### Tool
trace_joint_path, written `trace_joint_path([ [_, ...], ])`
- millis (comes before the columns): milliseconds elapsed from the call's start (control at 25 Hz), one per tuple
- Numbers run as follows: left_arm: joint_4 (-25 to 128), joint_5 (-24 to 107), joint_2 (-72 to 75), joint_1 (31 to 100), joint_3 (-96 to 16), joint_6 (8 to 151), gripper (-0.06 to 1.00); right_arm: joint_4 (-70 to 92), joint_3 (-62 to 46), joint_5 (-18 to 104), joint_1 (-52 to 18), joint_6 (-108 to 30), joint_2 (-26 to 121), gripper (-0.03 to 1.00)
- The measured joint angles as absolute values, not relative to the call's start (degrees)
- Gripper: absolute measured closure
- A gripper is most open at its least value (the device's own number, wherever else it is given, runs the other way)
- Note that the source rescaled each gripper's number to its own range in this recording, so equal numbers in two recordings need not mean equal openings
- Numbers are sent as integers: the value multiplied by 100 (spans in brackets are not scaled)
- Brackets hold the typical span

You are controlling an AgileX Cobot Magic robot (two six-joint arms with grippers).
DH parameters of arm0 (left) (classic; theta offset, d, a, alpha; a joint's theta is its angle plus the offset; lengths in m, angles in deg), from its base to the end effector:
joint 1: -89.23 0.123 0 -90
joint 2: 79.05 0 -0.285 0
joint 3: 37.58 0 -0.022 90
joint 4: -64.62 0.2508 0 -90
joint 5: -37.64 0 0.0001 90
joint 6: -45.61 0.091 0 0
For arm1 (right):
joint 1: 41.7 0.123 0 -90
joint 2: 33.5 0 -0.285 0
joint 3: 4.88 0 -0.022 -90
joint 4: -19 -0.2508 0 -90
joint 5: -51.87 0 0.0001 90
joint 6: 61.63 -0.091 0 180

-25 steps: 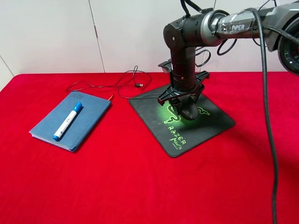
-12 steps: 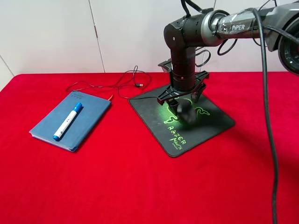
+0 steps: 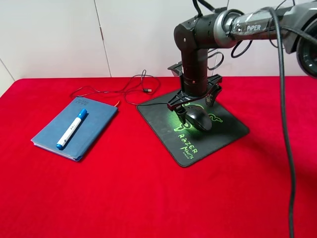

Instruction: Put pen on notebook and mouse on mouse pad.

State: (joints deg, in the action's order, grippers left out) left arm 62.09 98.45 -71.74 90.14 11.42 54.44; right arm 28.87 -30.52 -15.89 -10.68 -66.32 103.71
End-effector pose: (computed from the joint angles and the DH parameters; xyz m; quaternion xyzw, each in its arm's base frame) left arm -0.0052 -0.0036 0.2752 0.0598 0.8509 0.0223 0.5215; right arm 0.3947 0.2205 0.1550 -0.2582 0.9628 -0.0742 0.0300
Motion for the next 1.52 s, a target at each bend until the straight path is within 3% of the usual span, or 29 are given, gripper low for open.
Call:
trace_joint_path([
  [680, 6209, 9845, -7174, 9014, 1142, 5444, -5, 2629, -2882, -1771, -1068, -6537, 8666, -3],
  [1520, 6209, 9845, -7174, 9014, 1142, 5444, -5, 2604, 298, -1797, -1068, -6554, 4895, -3],
])
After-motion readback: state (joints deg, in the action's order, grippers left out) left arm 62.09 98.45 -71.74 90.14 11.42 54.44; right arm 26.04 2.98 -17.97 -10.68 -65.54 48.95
